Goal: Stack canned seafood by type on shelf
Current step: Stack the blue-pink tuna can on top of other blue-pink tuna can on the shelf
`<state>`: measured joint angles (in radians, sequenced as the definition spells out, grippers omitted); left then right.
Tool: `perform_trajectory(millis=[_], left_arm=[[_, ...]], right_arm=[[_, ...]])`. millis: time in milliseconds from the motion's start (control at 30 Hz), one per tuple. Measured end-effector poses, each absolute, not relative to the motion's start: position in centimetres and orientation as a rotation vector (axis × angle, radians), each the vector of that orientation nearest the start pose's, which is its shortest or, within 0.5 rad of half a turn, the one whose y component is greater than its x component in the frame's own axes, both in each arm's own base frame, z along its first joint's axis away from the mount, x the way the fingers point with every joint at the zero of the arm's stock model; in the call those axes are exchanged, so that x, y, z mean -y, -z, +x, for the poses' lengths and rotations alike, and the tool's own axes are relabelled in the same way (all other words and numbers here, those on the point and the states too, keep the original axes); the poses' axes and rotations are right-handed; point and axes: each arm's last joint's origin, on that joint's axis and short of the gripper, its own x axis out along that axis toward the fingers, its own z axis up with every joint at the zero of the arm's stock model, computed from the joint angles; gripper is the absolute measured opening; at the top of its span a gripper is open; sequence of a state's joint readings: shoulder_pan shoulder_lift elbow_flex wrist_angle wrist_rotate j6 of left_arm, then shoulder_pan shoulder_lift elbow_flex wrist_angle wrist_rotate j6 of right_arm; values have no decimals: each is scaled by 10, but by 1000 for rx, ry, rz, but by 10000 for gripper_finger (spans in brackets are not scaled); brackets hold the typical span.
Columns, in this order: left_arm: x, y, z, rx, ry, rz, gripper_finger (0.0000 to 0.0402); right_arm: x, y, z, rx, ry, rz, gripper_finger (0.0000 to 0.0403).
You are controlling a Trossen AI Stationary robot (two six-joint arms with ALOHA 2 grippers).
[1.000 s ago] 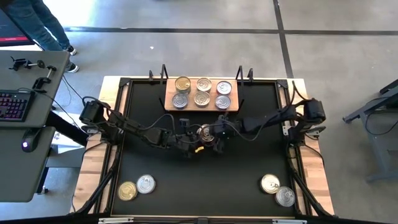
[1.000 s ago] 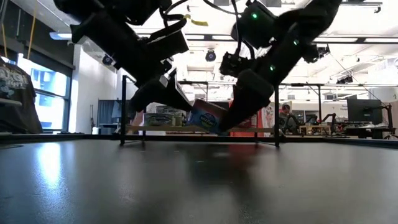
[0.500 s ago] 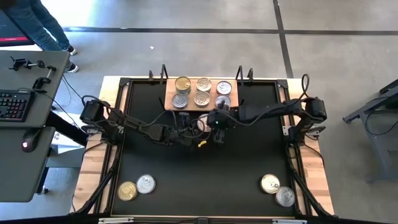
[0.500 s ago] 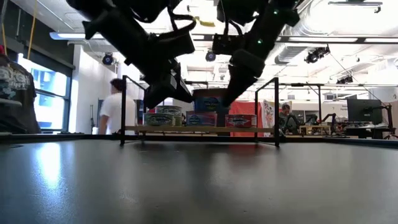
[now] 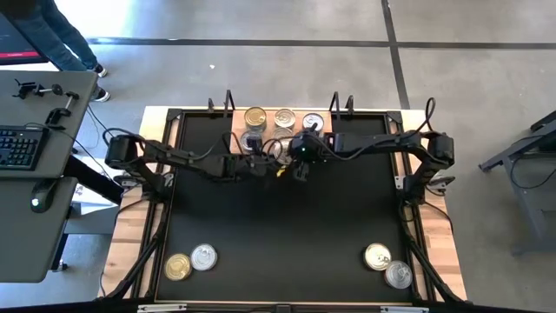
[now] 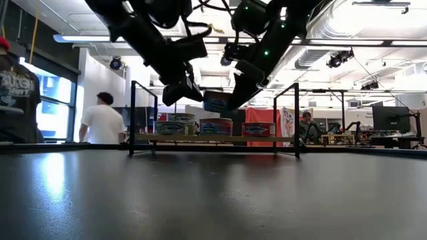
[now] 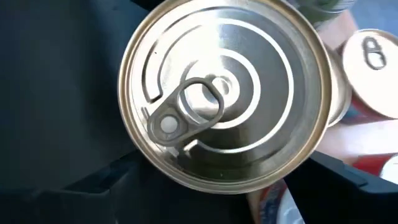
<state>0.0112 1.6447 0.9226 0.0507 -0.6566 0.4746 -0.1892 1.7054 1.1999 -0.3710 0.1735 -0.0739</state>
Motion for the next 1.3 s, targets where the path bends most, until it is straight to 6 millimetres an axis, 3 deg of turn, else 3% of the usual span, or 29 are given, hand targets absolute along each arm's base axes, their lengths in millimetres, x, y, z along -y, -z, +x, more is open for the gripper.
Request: perform_trajectory(millis=[433,567,700,1067,1300], left_arm=[[-65,-193,330,-840,-540,655,0],[-72,-199,335,-735,-424,593,0],[-77,-200,335,-717,-440,594,0],[-60,-203,337,-701,-406,638,0],[-40,-225,330,-658,-442,680,0]], right_arm=[[119,-241,356,-685,387,-47,307],[132,-251,358,-580,357,-21,306],[137,-251,357,-564,330,-6,306],[136,-246,354,-617,331,-1,306],[133,-246,352,-643,375,-16,307]])
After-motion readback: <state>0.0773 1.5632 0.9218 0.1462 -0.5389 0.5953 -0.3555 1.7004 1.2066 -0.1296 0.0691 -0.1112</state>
